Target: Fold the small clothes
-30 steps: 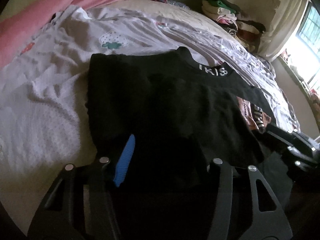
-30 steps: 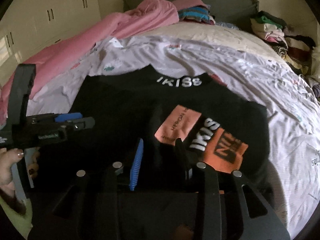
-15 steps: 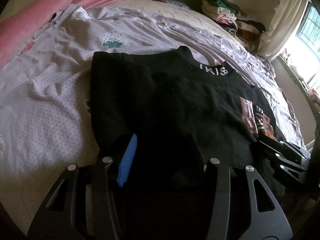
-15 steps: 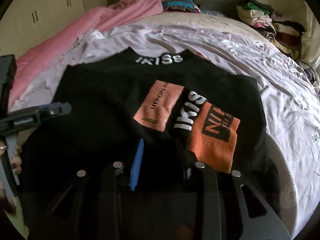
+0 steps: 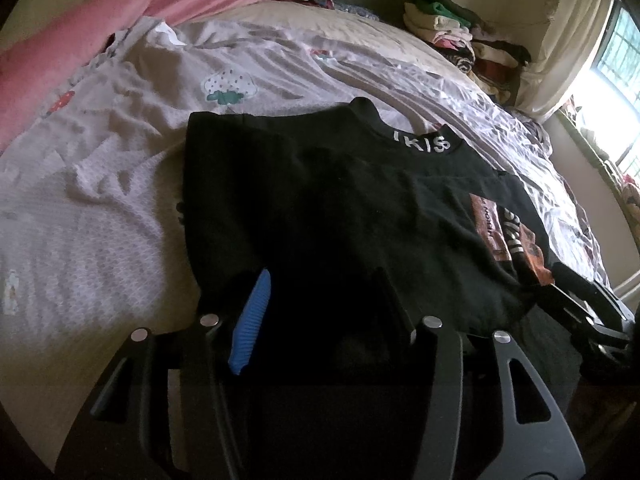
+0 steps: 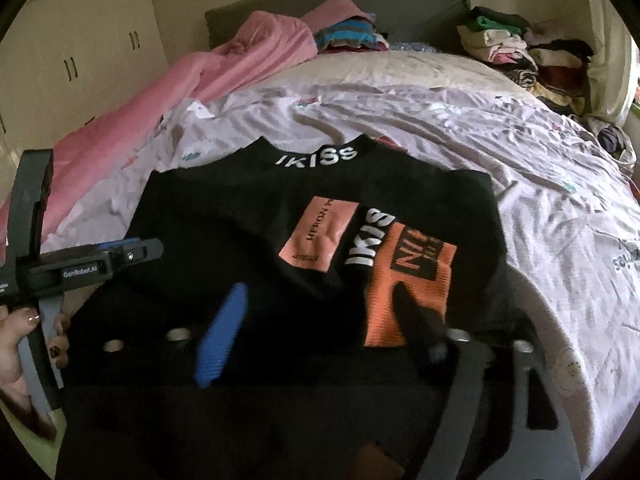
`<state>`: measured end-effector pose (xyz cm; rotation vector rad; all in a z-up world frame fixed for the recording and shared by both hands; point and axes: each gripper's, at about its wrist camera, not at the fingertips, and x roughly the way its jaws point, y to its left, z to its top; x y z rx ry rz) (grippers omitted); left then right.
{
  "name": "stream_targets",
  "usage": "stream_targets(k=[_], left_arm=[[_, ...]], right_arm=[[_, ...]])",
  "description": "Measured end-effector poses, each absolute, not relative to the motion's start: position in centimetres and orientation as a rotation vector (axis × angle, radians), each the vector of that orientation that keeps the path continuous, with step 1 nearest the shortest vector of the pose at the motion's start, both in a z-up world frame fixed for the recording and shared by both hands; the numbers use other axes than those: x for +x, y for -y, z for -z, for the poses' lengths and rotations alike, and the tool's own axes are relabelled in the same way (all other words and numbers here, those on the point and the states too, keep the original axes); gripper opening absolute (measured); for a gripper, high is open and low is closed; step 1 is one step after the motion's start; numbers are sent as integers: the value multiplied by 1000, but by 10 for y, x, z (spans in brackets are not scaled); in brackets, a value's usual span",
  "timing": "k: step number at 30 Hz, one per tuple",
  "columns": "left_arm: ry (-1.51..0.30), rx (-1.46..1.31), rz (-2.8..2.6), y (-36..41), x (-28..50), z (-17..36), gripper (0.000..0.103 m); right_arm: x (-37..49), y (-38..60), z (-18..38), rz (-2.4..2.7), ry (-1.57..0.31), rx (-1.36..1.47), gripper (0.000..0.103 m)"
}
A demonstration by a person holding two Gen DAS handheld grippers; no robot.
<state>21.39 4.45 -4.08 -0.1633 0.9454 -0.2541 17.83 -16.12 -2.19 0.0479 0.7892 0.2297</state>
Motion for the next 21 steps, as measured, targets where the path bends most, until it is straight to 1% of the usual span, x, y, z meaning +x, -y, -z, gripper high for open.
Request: stream_targets(k=[2,4,9,12,14,15,16,18,21], left_arm=[[-943,-169,260,-44,213,39,50],[-937,-167,265,-43,211,37,55],[-924,-161,270,-41,206,31,65],[-913,-152,257,-40,205,27,76],[-902,-143,248,-40,204,24,79],[-897,-145,246,-41,204,23,82],[-892,-148,244,-42,203,21,88],[-882,-152,239,-43,202,18,93],[-862,-140,225,-43,200,13,93]], right_arm=[[177,163,20,-225,-784,51,83],[176,164,18,-220,-777,51,91],[173,168,13,-208,-762,57,96],[172,169,10,-202,-754,60,97],[172,171,8,-200,-748,66,97],[171,172,7,-199,-746,69,97],[171,172,6,-197,-741,73,98],[170,174,3,-195,-735,82,98],[169,175,0,-192,-725,88,98]])
